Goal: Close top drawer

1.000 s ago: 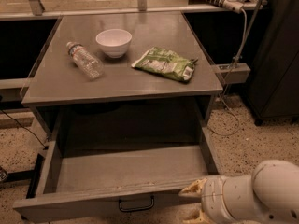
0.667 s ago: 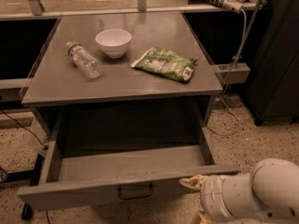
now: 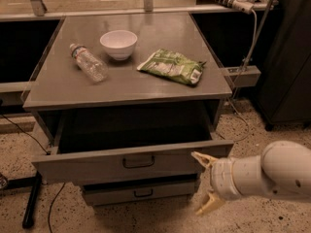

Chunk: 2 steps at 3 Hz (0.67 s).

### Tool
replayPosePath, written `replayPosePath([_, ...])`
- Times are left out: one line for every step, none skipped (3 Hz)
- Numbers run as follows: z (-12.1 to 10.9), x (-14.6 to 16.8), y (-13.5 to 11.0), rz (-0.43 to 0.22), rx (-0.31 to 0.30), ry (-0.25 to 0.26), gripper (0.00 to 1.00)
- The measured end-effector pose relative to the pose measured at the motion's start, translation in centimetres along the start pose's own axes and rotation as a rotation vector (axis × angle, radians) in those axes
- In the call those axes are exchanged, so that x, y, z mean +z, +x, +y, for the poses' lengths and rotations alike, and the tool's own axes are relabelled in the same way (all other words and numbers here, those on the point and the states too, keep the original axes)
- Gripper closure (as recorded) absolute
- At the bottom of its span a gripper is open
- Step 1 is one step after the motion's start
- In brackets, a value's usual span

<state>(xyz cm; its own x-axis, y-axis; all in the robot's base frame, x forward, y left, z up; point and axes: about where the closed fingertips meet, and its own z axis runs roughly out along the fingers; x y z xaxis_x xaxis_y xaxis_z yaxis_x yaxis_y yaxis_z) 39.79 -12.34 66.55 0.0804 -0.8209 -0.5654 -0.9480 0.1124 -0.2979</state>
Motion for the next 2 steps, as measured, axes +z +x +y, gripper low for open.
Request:
replayPosePath([-4.2,0.9,1.8,0.005,0.004,0.013,0.4])
replayPosePath([-8.8,2.1,3.5,0.041,0.005,0.019,0.63])
